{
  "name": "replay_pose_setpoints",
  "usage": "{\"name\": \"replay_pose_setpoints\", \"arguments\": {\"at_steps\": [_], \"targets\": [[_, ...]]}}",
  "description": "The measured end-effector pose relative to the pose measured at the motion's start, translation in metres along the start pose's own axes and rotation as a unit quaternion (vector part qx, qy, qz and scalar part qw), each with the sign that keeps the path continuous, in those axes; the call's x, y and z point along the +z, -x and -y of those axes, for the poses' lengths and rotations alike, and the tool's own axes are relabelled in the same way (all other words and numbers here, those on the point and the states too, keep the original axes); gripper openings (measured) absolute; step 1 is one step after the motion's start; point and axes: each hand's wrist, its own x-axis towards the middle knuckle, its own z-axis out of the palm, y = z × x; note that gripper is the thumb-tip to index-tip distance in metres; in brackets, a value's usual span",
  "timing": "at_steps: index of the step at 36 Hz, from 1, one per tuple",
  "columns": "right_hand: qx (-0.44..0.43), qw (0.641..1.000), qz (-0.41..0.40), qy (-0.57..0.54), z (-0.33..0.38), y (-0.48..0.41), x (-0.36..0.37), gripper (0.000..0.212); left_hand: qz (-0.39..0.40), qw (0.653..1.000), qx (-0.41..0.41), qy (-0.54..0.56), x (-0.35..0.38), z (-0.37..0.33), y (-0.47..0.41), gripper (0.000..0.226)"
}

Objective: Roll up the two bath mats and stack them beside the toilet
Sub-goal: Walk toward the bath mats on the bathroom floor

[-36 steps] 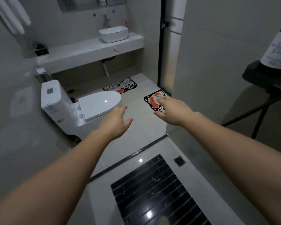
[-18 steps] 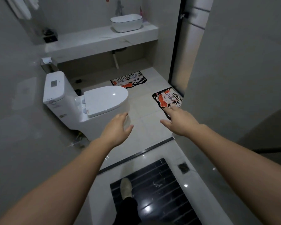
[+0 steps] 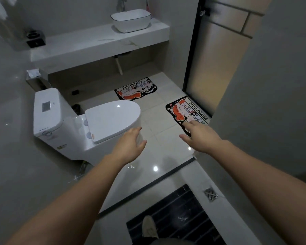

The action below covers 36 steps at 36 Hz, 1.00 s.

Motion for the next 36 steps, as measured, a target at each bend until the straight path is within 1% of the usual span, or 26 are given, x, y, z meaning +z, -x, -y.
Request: {"name": "replay_pose_setpoints", "arguments": {"at_steps": [3,8,13,17,27,36], "targets": [[0.013,1.0,-0.004,-0.006,0.002,-0.025,0.001,0.049,0.005,1.0,0.012,-0.008,-0.008,0.014,-0.028,0.059],[0.026,1.0,-0.008,-0.004,-0.002,-0.052,0.0,0.051,0.02,1.0,0.007,-0.012,-0.013,0.025,-0.066,0.058],[0.034,0.999,0.0,-0.005,-0.018,-0.078,0.0,0.052,0.027,1.0,0.007,-0.009,-0.008,0.023,-0.098,0.058],[0.024,1.0,0.005,-0.002,-0.037,-0.109,0.003,0.053,0.031,0.999,0.0,-0.011,0.0,0.017,-0.127,0.057],[-0.021,0.999,0.026,-0.011,-0.095,-0.211,-0.007,0.058,0.004,0.999,-0.043,-0.014,0.009,-0.024,-0.218,0.059],[-0.049,0.998,0.042,-0.03,-0.136,-0.291,-0.021,0.05,-0.014,0.994,-0.108,0.007,0.015,-0.044,-0.283,0.06]]}}
